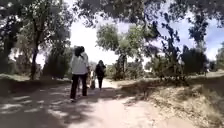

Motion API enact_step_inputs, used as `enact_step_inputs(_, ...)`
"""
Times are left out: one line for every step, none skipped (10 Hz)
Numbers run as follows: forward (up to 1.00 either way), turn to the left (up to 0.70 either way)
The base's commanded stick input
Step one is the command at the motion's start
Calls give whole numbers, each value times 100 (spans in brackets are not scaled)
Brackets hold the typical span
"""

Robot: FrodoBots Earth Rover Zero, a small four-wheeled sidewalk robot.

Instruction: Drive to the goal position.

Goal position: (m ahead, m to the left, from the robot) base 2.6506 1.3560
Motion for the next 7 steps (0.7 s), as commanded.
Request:
enact_step_inputs(70,-1)
enact_step_inputs(70,-1)
enact_step_inputs(70,-1)
enact_step_inputs(70,-1)
enact_step_inputs(70,-1)
enact_step_inputs(70,-1)
enact_step_inputs(70,-1)
